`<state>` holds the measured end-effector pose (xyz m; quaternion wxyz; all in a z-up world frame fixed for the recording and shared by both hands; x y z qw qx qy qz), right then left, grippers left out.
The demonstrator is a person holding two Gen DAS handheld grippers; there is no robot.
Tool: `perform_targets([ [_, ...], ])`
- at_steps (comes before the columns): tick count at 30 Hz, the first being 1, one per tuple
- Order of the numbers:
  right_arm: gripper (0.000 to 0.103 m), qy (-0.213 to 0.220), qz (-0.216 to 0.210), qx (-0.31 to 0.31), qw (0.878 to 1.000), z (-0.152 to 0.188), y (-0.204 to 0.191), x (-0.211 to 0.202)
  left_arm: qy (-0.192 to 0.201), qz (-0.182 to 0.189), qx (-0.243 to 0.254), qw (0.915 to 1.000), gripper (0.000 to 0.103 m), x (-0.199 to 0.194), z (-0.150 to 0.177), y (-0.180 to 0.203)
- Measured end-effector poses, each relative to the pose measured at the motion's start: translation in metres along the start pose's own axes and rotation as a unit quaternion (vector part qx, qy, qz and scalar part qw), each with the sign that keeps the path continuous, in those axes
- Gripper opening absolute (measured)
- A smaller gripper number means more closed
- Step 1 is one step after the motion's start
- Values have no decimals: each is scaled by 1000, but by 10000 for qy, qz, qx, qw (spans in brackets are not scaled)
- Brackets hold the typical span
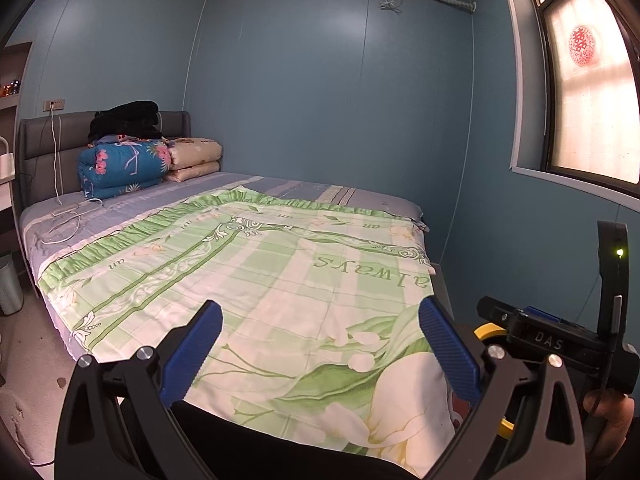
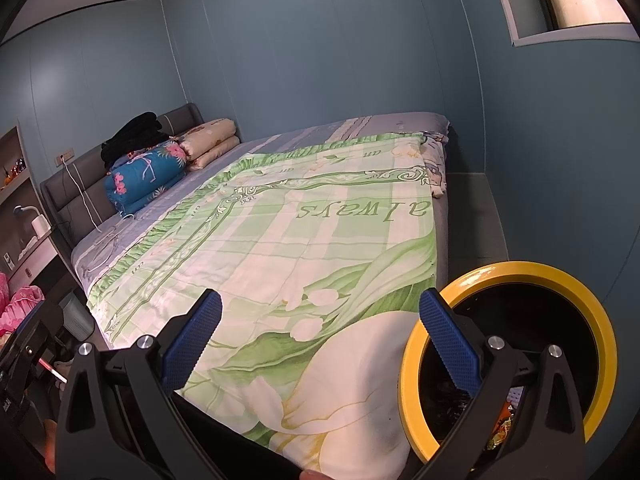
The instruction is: Collect trash
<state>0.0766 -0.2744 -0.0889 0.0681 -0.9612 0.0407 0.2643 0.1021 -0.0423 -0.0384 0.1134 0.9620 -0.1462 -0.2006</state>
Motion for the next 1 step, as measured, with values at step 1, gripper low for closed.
perform_targets([
  [1,95,1,4,0,10000,-1,0,0,11,-10,-2,10000,95,-1,0,0],
])
Point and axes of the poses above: each gripper's, at about its wrist camera, not at the fingertips, and x roughly the way its jaws point, y to its right, z to its underside, the point moved 8 cm from there along x, roughly the way its jaws point, and after that the axes turned 11 degrees about -x, right-handed, at the moved point
